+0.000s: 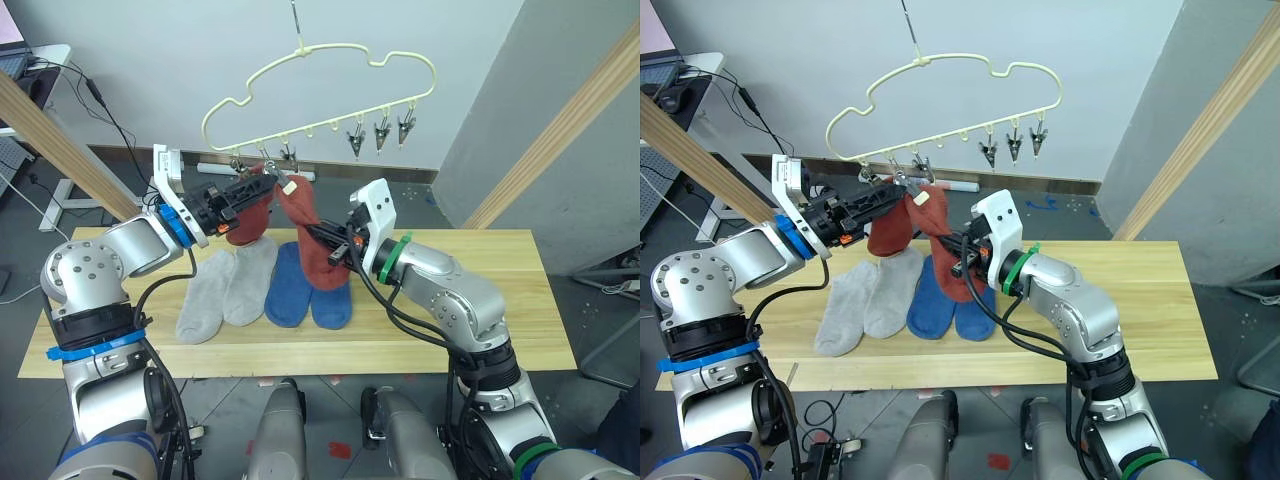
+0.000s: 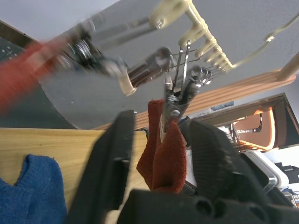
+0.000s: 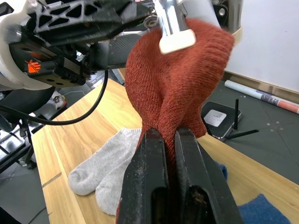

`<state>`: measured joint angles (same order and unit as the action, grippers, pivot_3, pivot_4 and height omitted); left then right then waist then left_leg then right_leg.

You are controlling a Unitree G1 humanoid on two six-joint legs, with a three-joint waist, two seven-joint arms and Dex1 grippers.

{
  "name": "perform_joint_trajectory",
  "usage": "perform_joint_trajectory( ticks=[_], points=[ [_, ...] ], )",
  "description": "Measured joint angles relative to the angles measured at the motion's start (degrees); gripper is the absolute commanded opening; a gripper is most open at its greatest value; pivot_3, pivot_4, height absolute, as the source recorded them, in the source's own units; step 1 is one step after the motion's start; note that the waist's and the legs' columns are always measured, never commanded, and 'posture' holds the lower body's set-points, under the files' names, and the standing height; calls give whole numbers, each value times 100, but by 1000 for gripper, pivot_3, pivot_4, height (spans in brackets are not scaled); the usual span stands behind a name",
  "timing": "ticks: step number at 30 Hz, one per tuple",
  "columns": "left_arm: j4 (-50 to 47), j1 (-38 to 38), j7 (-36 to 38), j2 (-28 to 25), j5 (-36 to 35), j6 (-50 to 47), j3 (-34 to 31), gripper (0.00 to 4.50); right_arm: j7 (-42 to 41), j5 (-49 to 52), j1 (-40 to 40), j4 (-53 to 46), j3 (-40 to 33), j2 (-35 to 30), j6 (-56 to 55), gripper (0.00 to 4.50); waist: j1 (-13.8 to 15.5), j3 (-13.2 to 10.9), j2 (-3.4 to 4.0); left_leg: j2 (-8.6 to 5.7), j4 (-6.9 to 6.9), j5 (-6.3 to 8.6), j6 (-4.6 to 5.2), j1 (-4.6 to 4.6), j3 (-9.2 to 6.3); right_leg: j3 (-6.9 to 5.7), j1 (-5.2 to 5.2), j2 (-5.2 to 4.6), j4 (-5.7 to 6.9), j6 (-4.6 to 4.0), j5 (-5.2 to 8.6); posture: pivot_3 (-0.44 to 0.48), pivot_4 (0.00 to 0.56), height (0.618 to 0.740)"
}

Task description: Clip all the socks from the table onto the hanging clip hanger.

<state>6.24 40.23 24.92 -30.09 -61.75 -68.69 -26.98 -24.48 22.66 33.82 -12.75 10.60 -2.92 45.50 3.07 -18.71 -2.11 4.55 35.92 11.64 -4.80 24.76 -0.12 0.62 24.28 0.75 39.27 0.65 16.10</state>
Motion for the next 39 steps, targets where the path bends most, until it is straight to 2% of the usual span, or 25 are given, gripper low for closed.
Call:
perform_joint_trajectory(
  ticks=[4, 6, 8, 11, 13, 16, 20, 23, 26, 29, 39],
  points=[
    [-485, -159, 0, -163, 158, 306, 39, 2719, 231, 316, -168, 269, -191, 621, 253, 0, -7, 0, 0, 5, -6, -1, -2, 2, 0, 1, 2, -1, -6, -3, -2, 231, 290, 740],
    [-934, -323, -2, -294, 491, 645, 250, 2719, 358, 621, -161, 431, -430, 994, 502, 0, 14, 0, 0, 4, -10, -1, -2, 2, 0, -1, 2, -3, -8, -4, -3, 239, 286, 740],
    [-1192, -430, -24, -359, 830, 934, 477, 2719, 439, 920, -158, 479, -593, 1100, 719, 0, 38, 0, 0, 1, -10, -1, -2, 2, 0, -2, -1, -5, -15, -8, -5, 248, 282, 740],
    [-1555, -710, -42, -450, 1311, 1368, 732, 2763, 743, 1468, -153, 715, -1057, 1114, 998, 792, 124, 1, -1, -1, -8, 0, 0, 3, 3, -1, -2, -6, -20, -12, -8, 265, 280, 740],
    [-1701, -871, -16, -454, 1513, 1618, 837, 2763, 937, 1646, -149, 886, -1275, 1114, 1031, 1489, 159, 1, -1, 0, -9, 2, 3, 4, 1, -4, -2, -5, -20, -12, -8, 265, 279, 740],
    [-1810, -931, -32, -325, 1851, 2125, 990, 2763, 1000, 1596, -138, 951, -1089, 1097, 997, 2474, 158, 1, -1, 2, -10, 7, 12, 6, 0, -5, 1, 0, -20, -12, -7, 265, 279, 740],
    [-2188, -1128, -3, -157, 2392, 2810, 1392, 2763, 972, 1402, -139, 787, -802, 878, 891, 2474, 158, 1, -1, -1, -10, 6, 10, 9, 6, 1, 1, 4, -23, -12, -7, 255, 278, 740],
    [-2285, -1342, -39, -32, 2804, 3285, 1649, 2763, 909, 1119, -404, 368, -580, 366, 726, 2474, 180, 1, -1, -6, -9, 6, 10, 11, 5, 1, 1, 5, -25, -11, -7, 249, 279, 740],
    [-2299, -1489, -75, 146, 3206, 3737, 1828, 2146, 829, 864, -675, 26, -525, -105, 511, 2526, 183, 1, -1, -7, -6, 7, 12, 12, 8, 5, 2, 6, -23, -11, -7, 236, 282, 740],
    [-2234, -1451, -194, 345, 3584, 4155, 2003, 1213, 743, 726, -790, -418, -479, -458, 346, 2526, 172, 1, -1, 0, -3, 8, 14, 10, 4, 3, 2, 9, -19, -11, -7, 225, 288, 740],
    [-1453, -1118, -329, 992, 4250, 4985, 2259, 1213, 511, 763, -721, -1311, -483, -868, 256, 2526, 145, 1, -1, -3, 0, 7, 14, 11, 8, 4, 2, 16, -20, -13, -9, 190, 301, 740]
  ],
)
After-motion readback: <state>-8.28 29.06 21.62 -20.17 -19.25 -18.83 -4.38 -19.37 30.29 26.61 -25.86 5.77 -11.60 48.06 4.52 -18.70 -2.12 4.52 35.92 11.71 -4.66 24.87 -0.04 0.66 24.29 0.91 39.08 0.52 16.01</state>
